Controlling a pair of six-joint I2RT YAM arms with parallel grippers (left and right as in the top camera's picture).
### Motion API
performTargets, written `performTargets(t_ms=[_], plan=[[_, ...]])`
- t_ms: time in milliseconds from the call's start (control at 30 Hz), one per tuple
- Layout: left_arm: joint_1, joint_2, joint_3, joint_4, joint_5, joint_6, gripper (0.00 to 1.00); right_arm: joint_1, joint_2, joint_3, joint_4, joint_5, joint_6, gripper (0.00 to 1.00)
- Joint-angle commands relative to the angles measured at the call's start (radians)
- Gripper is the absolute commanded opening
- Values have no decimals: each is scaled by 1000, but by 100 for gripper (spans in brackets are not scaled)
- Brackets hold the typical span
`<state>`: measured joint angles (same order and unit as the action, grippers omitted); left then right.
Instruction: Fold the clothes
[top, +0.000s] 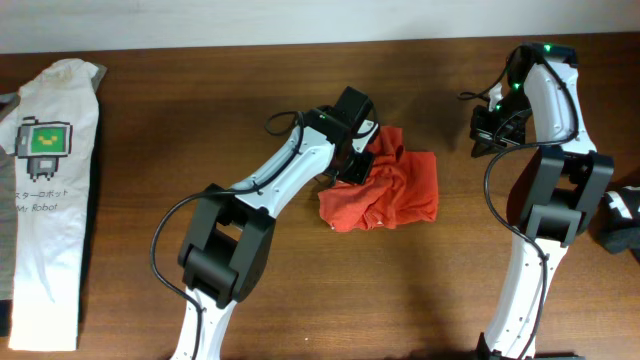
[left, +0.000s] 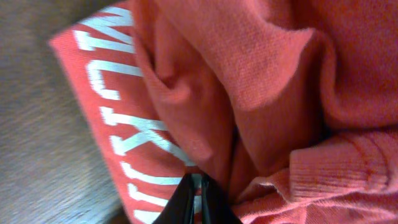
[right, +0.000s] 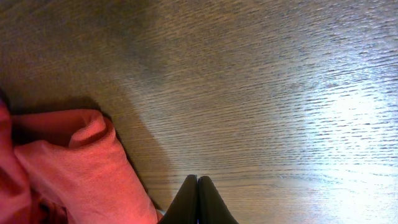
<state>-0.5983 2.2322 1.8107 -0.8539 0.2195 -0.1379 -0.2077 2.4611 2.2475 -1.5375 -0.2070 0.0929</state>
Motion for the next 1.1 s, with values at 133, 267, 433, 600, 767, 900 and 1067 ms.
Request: performTargets(t_ms=[133, 267, 433, 600, 767, 900, 1067], plan=[[-53, 13, 52, -68, 133, -4, 1, 3, -1, -6, -3, 10, -10, 4], [-122, 13, 77, -90, 160, -4, 1, 3, -1, -6, -3, 10, -10, 4], [-220, 13, 88, -77, 159, 5, 3, 3, -1, -6, -3, 10, -10, 4], [-242, 13, 149, -32, 122, 23, 3, 3, -1, -6, -3, 10, -10, 4], [-198, 13, 225, -95, -53, 35, 4, 3, -1, -6, -8, 10, -11, 5], [-129, 52, 224, -230, -72, 64, 2, 3, -1, -6, -8, 10, -10, 5], [-150, 80, 223, -230, -85, 86, 3, 3, -1, -6, -8, 11, -11, 5]])
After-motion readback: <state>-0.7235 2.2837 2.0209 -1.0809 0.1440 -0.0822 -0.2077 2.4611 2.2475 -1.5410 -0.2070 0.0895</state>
